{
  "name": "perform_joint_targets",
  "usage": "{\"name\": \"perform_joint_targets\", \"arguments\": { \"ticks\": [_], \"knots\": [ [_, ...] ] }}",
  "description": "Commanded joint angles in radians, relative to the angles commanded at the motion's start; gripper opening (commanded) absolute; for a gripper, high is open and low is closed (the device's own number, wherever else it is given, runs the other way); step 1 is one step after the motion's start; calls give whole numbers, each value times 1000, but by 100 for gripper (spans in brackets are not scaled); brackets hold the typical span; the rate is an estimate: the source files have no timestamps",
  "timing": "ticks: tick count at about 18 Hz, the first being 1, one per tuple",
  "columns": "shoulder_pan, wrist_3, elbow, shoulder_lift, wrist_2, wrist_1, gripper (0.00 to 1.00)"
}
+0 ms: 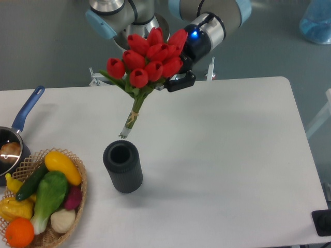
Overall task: Pick up the flowers from the vase
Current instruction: 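Lift the tulip bunch straight up out of the black vase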
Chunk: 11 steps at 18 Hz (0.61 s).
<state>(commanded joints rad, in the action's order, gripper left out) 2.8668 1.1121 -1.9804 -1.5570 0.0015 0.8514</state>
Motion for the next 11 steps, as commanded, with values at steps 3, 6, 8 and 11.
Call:
{"name": "perform_joint_targets", "arguments": {
  "ticks": [3, 6, 8, 11],
  "knots": [
    [75, 2, 15, -12, 2, -3, 32],
    [78, 0, 52, -46, 8, -5, 32],
    [80, 0, 67, -49, 26, -5, 32],
    [100, 2, 66, -55, 31, -6, 32]
  ]
}}
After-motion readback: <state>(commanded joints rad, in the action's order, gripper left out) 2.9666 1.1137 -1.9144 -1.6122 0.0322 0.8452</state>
